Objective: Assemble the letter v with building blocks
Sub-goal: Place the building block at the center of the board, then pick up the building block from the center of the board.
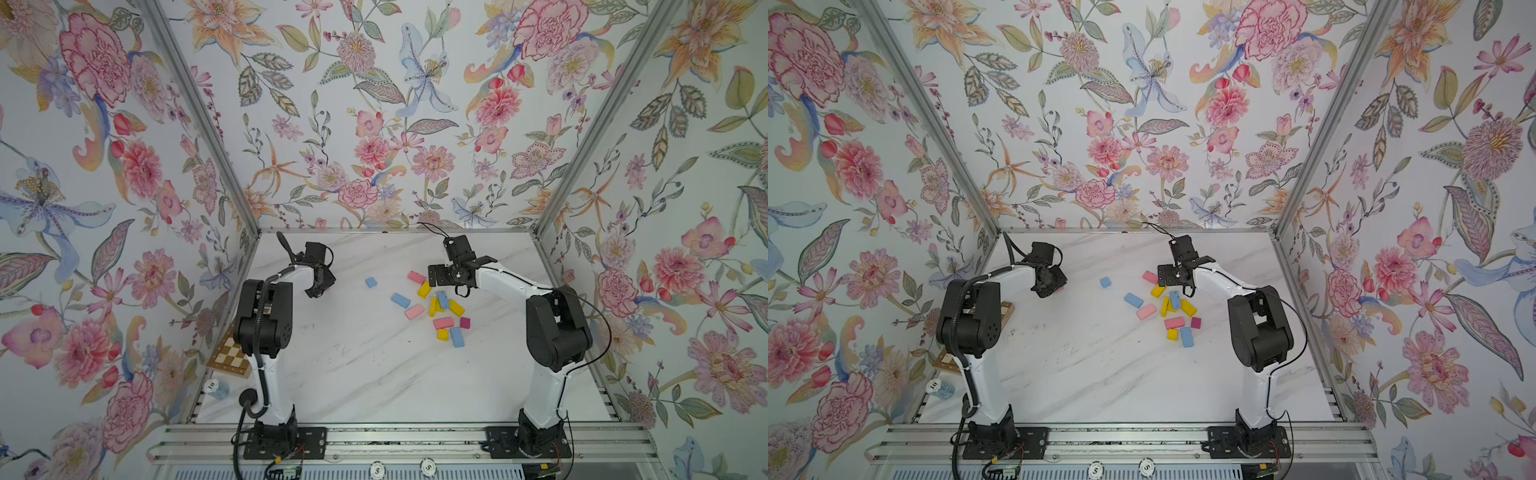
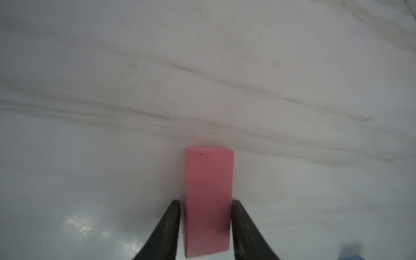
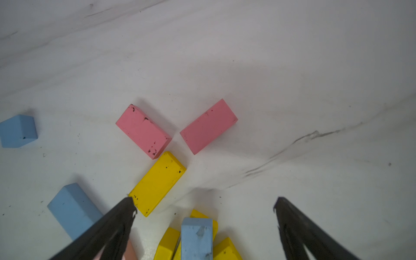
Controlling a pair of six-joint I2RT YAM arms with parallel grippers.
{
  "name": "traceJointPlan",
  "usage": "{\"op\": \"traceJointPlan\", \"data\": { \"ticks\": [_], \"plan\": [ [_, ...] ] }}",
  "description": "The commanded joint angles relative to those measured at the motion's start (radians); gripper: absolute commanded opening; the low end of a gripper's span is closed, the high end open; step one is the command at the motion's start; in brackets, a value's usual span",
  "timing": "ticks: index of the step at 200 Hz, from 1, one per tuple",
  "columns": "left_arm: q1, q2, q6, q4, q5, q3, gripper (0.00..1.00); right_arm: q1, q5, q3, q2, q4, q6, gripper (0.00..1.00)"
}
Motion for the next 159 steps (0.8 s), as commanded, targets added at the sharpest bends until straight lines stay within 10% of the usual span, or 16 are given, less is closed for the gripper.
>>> {"op": "traceJointPlan", "data": {
  "ticks": [1,76,104,159],
  "plan": [
    [-0.005,-0.07,0.014,-0.065,0.009,0.034,0.48,-0.005,-0.034,0.039,0.01,-0.022,-0.034,0.99],
    [-0.011,-0.276,0.098,-0.169,-0.018,0.107,0.72,-0.012,-0.082,0.17,0.108,-0.046,-0.137,0.93],
    [-0.016,-0.404,0.087,-0.134,0.003,0.012,0.98,-0.013,-0.123,0.269,0.196,-0.092,-0.163,0.87],
    [-0.085,-0.612,0.156,-0.045,-0.054,-0.211,0.99,0.042,-0.14,0.394,0.327,-0.129,-0.254,0.81]
  ]
}}
